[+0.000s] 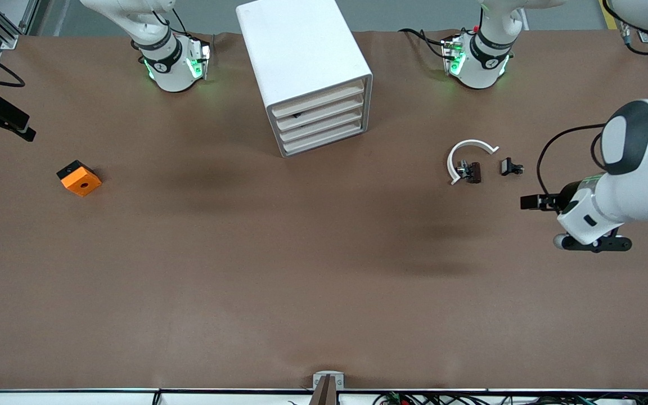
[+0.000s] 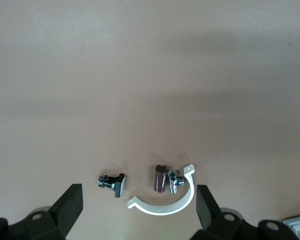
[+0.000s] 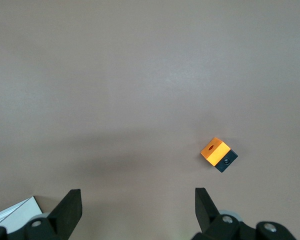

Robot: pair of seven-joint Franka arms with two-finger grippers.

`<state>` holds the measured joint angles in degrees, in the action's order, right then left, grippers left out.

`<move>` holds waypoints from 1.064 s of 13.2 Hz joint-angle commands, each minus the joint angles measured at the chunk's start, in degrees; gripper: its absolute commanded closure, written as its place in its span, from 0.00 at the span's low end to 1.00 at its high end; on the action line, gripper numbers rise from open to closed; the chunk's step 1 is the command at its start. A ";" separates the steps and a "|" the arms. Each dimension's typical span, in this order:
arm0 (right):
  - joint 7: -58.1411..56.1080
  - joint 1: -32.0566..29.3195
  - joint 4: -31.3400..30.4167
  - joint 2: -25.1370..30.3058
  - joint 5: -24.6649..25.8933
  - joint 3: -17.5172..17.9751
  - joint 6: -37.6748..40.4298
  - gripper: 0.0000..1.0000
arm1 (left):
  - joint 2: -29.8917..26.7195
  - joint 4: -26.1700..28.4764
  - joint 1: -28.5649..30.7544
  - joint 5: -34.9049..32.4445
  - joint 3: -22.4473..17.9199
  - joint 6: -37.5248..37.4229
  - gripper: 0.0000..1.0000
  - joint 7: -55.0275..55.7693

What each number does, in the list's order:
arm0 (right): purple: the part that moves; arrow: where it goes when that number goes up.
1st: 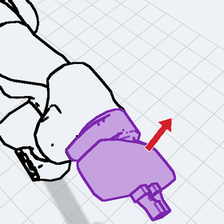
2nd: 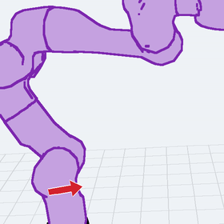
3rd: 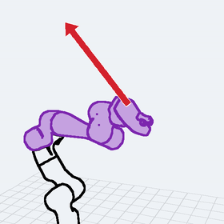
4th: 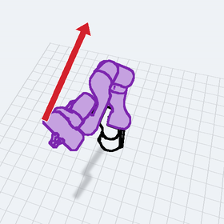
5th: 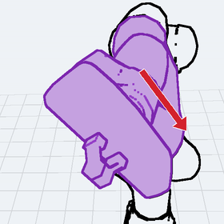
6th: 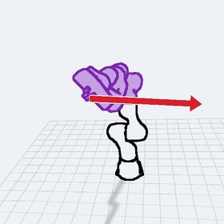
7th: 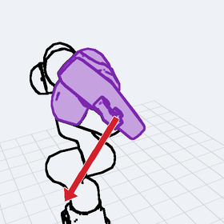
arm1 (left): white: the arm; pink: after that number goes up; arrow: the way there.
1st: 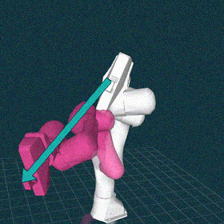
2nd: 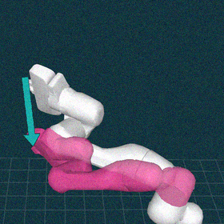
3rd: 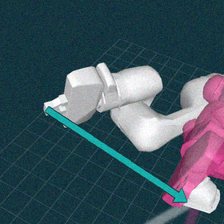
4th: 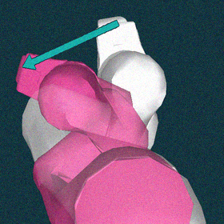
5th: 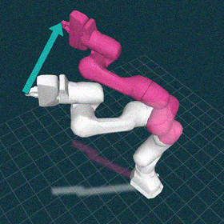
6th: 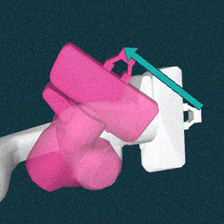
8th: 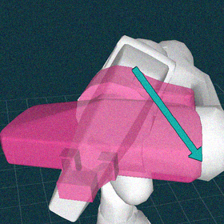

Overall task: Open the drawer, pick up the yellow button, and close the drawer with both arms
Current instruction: 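Move the left gripper from rest toward the white drawer cabinet, then grasp the front of a white cabinet drawer with the left gripper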

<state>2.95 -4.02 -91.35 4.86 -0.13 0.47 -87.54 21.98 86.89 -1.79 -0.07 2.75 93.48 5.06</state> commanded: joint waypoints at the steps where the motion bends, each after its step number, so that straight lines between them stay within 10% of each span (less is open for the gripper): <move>1: 0.39 -0.46 -1.03 1.12 -0.13 0.41 -0.35 0.00 | 2.45 -0.85 -1.72 0.51 0.32 0.39 0.00 7.39; 14: 0.48 -0.20 -1.03 1.03 -0.13 0.41 -0.44 0.00 | 8.59 -4.09 -13.32 23.85 0.41 -17.79 0.00 66.68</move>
<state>2.95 -4.01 -91.35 4.86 -0.13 0.54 -87.62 27.95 85.75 -15.06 19.00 3.36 79.55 63.45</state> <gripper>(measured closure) 0.000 0.000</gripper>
